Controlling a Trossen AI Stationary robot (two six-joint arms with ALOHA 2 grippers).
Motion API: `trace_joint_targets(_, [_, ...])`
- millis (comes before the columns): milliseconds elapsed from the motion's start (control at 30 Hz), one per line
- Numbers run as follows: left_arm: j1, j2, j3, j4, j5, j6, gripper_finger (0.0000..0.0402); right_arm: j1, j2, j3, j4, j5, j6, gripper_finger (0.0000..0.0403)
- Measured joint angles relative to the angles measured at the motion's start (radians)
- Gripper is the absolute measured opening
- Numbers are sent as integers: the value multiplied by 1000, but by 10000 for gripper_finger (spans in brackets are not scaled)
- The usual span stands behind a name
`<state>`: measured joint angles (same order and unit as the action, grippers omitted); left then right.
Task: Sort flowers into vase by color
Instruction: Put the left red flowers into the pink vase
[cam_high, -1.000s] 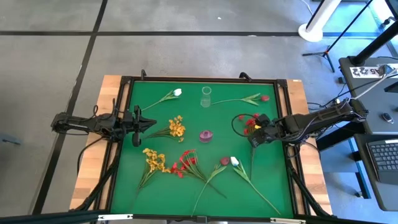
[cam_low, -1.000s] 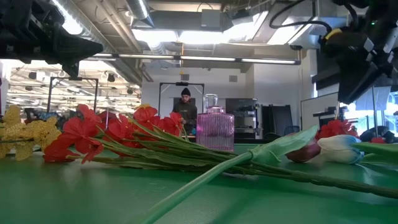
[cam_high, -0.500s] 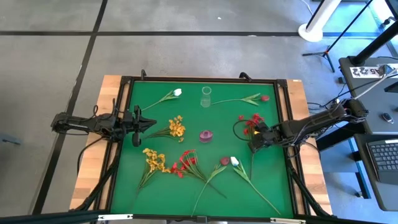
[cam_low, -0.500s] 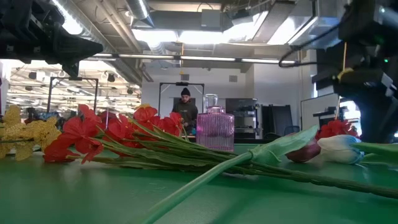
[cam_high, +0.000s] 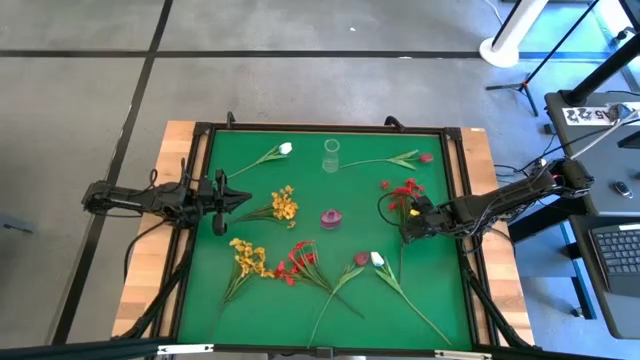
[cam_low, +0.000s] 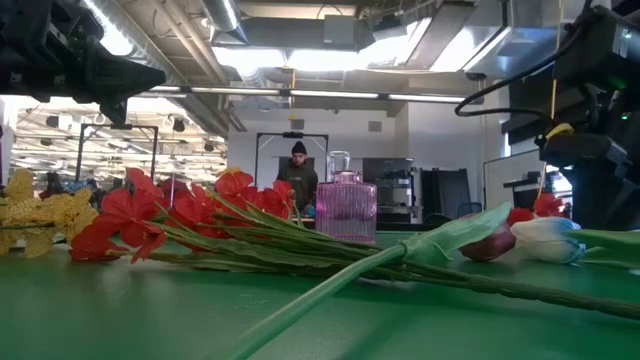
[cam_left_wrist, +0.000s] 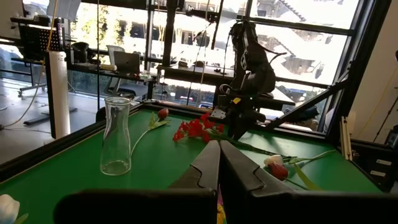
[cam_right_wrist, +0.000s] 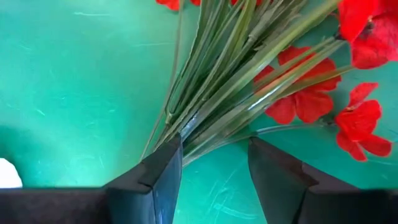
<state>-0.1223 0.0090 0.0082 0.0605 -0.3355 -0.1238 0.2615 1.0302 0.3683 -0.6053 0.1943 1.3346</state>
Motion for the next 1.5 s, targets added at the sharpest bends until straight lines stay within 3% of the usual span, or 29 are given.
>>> trace_joint_targets(167, [0, 0, 0, 0, 0, 0, 0, 0, 0, -2, 8, 8, -12, 171])
trace_joint_targets(367, [0, 0, 0, 0, 0, 0, 0, 0, -3, -5, 40, 49, -25, 129])
trace_joint_targets(667, [0, 0, 0, 0, 0, 0, 0, 0, -9, -5, 47, 60, -49, 9])
trace_joint_targets(967, [0, 0, 0, 0, 0, 0, 0, 0, -64, 26, 27, 130, -83, 5])
trace_joint_targets(1333, [0, 0, 0, 0, 0, 0, 0, 0, -99, 249, -22, 264, -263, 1])
trace_joint_targets(1500, [0, 0, 0, 0, 0, 0, 0, 0, -100, 293, -75, 248, -294, 6])
